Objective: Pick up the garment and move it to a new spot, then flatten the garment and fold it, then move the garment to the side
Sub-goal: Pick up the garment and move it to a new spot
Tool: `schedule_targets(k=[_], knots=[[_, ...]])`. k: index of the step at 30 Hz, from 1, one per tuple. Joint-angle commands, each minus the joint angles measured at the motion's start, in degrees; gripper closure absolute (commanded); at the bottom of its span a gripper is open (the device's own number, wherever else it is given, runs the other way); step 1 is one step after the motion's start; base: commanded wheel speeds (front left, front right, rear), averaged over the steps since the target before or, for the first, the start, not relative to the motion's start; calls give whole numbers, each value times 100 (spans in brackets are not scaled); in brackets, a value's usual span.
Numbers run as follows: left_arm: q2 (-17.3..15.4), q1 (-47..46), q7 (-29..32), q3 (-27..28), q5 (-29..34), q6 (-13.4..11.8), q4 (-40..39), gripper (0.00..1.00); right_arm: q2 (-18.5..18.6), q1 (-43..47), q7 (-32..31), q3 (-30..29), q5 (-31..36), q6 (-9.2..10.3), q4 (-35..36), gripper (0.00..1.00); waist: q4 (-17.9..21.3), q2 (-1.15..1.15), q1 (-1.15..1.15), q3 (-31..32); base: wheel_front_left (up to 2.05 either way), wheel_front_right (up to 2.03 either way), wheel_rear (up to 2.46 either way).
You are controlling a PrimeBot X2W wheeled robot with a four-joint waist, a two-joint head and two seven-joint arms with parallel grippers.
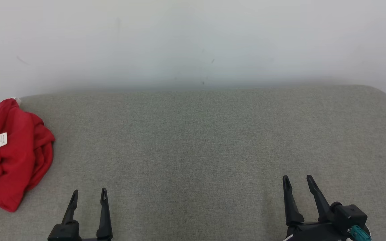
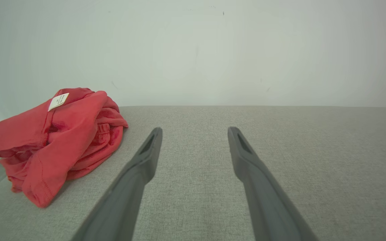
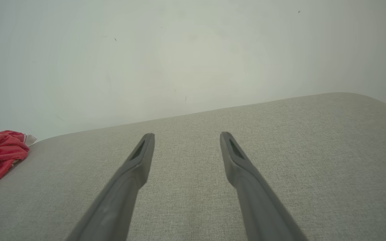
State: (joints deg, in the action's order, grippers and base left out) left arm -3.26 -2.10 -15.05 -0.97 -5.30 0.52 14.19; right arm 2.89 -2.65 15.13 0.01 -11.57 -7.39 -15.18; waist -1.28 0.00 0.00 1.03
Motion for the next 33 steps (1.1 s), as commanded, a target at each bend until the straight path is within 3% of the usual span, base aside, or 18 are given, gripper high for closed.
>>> schedule_targets(k=[1, 13, 33], knots=[[9, 56, -20, 19, 20, 17, 7, 0, -3, 6, 4, 1, -50, -19, -8, 0, -21, 0, 0, 3, 0, 0, 0], [8, 83, -20, 62, 49, 11, 3, 0, -4, 65, 3, -16, -74, -19, -29, 0, -375, 0, 0, -10, 0, 0, 0], [-8, 49, -20, 159, 24, -29, -25, 0, -5, 30, 4, -77, -34, -19, -37, 0, -1690, 0, 0, -228, 0, 0, 0]])
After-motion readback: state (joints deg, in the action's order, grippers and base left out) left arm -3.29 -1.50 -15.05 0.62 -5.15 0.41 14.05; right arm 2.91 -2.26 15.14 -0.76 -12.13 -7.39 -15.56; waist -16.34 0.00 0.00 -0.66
